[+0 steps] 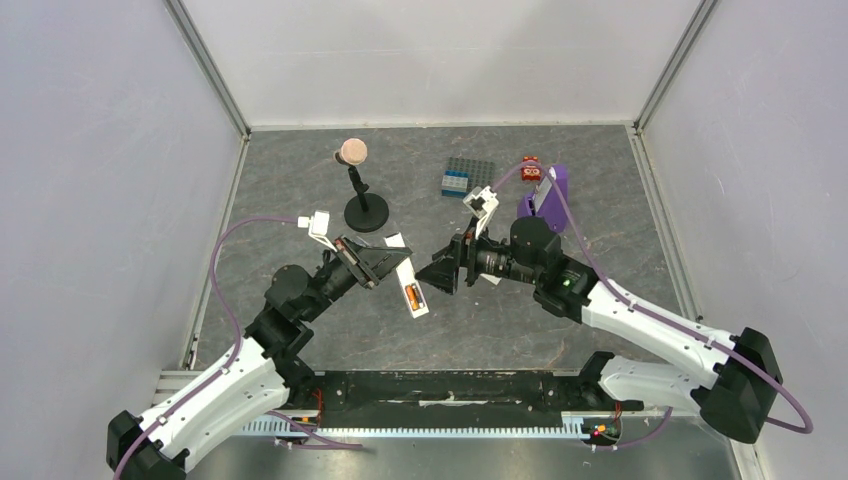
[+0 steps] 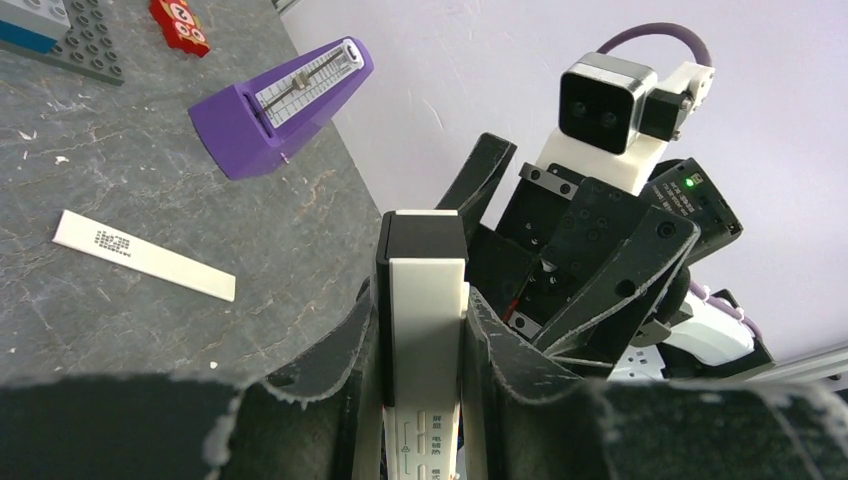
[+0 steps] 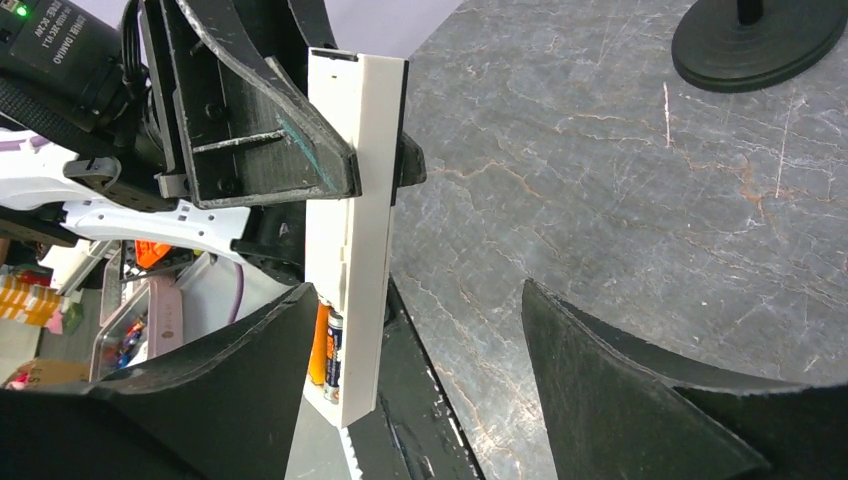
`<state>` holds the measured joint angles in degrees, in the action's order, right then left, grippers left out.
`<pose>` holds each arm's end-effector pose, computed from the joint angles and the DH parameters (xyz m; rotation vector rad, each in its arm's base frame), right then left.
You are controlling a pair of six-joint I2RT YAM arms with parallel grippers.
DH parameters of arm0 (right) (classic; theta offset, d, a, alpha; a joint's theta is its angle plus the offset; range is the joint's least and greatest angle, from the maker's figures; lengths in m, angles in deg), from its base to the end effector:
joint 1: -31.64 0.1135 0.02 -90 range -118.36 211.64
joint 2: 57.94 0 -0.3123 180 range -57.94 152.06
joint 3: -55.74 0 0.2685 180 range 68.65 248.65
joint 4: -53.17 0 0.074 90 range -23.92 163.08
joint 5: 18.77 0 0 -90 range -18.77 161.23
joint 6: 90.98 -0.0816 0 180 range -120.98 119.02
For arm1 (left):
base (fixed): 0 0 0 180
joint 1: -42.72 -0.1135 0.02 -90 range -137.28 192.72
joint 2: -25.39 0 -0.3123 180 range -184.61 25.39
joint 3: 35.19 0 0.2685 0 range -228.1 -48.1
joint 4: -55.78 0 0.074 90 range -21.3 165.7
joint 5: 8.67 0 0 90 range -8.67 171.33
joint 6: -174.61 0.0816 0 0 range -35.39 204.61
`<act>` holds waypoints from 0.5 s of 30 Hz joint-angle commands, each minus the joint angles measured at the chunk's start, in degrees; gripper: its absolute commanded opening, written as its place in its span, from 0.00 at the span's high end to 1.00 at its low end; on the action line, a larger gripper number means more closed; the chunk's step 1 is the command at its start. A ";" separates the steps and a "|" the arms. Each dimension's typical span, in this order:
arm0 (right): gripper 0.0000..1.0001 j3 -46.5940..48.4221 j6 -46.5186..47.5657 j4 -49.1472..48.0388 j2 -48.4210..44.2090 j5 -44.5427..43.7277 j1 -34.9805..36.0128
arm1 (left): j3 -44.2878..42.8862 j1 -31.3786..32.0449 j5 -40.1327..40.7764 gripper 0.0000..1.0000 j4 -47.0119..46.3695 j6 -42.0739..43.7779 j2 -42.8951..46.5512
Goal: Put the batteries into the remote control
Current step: Place the remote control at the center of the board.
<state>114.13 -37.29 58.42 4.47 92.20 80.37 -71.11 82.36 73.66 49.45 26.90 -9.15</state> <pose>0.1703 0.2383 0.3473 -0.5072 1.8732 1.3628 0.1352 -0.1262 0.3178 -0.1311 1.6131 -1.4584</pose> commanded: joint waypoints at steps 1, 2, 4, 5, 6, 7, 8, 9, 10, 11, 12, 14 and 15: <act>0.22 3.40 4.76 1.41 -0.58 -2.56 1.88 | -0.29 0.09 1.34 0.98 -0.72 1.46 0.31; 0.22 3.92 5.44 2.09 -0.29 -3.54 2.80 | -0.37 0.10 1.89 0.98 -0.02 1.28 0.34; 0.22 5.22 6.90 3.25 0.37 -5.51 4.81 | -0.47 0.11 3.26 0.98 1.63 0.90 0.27; 0.21 5.72 7.48 3.99 0.80 -6.67 5.73 | -0.60 0.09 4.14 0.98 2.35 0.55 0.18; 0.21 6.21 8.03 4.54 1.09 -8.00 6.74 | -0.64 0.13 4.74 0.98 3.08 0.12 0.16; 0.21 6.64 8.41 5.13 1.60 -9.49 7.56 | -0.61 0.09 5.61 0.98 3.91 -0.30 0.14; 0.21 7.25 8.81 6.02 2.09 -10.81 8.44 | -0.64 0.09 6.47 0.98 4.71 -0.86 0.18; 0.21 7.91 9.38 7.01 2.91 -12.22 9.27 | -0.64 0.13 7.41 0.98 5.50 -1.41 0.32; 0.20 8.81 10.09 7.56 3.68 -13.47 10.01 | -0.56 0.09 7.46 0.98 5.85 -1.90 0.41; 0.20 9.59 10.56 9.48 4.52 -14.83 10.83 | -0.40 0.09 9.24 0.98 6.17 -2.34 0.52; 0.20 10.12 11.11 10.23 5.45 -15.87 11.51 | -0.25 0.13 9.89 0.98 6.32 -2.86 0.53; 0.20 11.60 11.99 12.19 7.38 -19.24 12.60 | -0.03 0.10 10.53 0.98 6.33 -3.38 0.53; 0.20 12.40 12.54 13.08 8.35 -20.46 13.12 | 0.11 0.10 10.77 0.98 6.37 -3.65 0.53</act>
<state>122.28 -28.46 67.03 9.85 79.59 91.76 -71.04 82.34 80.72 56.51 25.96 -9.15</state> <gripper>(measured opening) 0.797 0.328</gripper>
